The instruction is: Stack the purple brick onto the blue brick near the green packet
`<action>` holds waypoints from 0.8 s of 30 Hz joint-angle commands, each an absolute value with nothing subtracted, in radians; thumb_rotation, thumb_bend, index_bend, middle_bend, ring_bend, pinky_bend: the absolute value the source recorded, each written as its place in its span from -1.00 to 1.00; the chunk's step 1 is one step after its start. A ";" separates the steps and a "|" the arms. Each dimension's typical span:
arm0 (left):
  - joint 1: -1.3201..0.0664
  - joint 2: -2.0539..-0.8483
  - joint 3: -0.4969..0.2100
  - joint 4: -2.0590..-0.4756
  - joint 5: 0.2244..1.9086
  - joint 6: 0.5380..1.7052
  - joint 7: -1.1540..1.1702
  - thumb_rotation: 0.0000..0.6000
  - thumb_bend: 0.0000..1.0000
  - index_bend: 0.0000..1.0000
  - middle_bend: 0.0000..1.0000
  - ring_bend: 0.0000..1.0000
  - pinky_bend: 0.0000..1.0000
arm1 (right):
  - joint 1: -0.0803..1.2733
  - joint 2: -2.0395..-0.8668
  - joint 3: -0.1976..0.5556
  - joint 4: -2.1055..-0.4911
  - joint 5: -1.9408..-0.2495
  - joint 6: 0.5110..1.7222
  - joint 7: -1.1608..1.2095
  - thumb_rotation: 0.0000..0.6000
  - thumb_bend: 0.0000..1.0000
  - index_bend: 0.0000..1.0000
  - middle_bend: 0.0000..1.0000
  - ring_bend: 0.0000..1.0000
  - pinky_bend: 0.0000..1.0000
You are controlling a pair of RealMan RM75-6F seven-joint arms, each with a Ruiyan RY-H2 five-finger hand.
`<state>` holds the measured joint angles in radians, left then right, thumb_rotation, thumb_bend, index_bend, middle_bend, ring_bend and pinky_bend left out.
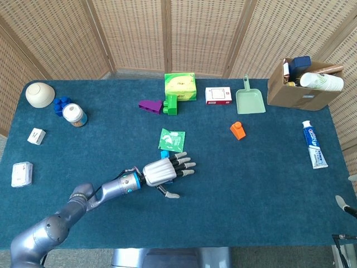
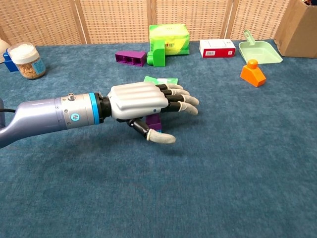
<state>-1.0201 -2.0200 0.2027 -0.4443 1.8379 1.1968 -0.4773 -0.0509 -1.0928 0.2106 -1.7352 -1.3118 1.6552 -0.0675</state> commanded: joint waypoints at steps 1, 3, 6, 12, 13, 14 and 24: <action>-1.021 -2.019 0.201 -0.446 1.837 1.199 -0.471 -1.00 -0.51 -0.77 -1.00 -1.00 -1.00 | -0.051 -1.092 0.210 -1.735 -1.312 1.655 -0.068 1.00 -0.86 -0.14 -0.59 -1.00 -0.95; -1.022 -2.020 0.199 -0.448 1.836 1.200 -0.471 -1.00 -0.51 -0.78 -1.00 -1.00 -1.00 | -0.052 -1.093 0.210 -1.735 -1.311 1.656 -0.068 1.00 -0.86 -0.14 -0.59 -1.00 -0.95; -1.027 -2.026 0.197 -0.451 1.836 1.198 -0.467 -1.00 -0.51 -0.78 -1.00 -1.00 -1.00 | -0.052 -1.094 0.209 -1.735 -1.311 1.656 -0.069 1.00 -0.86 -0.14 -0.60 -1.00 -0.95; -1.032 -2.034 0.211 -0.434 1.854 1.204 -0.426 -1.00 -0.50 -0.77 -1.00 -1.00 -1.00 | -0.054 -1.093 0.210 -1.736 -1.311 1.659 -0.067 1.00 -0.86 -0.14 -0.59 -1.00 -0.95; -1.030 -2.035 0.212 -0.432 1.855 1.204 -0.424 -1.00 -0.51 -0.77 -1.00 -1.00 -1.00 | -0.054 -1.093 0.210 -1.736 -1.311 1.659 -0.066 1.00 -0.86 -0.14 -0.59 -1.00 -0.95; -1.029 -2.035 0.214 -0.430 1.855 1.201 -0.421 -1.00 -0.51 -0.77 -1.00 -1.00 -1.00 | -0.054 -1.093 0.210 -1.735 -1.311 1.658 -0.065 1.00 -0.86 -0.14 -0.59 -1.00 -0.95; -1.016 -2.040 0.226 -0.418 1.860 1.201 -0.412 -1.00 -0.50 -0.77 -1.00 -1.00 -1.00 | -0.053 -1.095 0.209 -1.733 -1.314 1.656 -0.064 1.00 -0.86 -0.14 -0.59 -1.00 -0.95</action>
<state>-1.0166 -2.0396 0.2258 -0.4185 1.8599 1.2007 -0.4115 -0.0529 -1.0946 0.2094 -1.7329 -1.3139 1.6564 -0.0641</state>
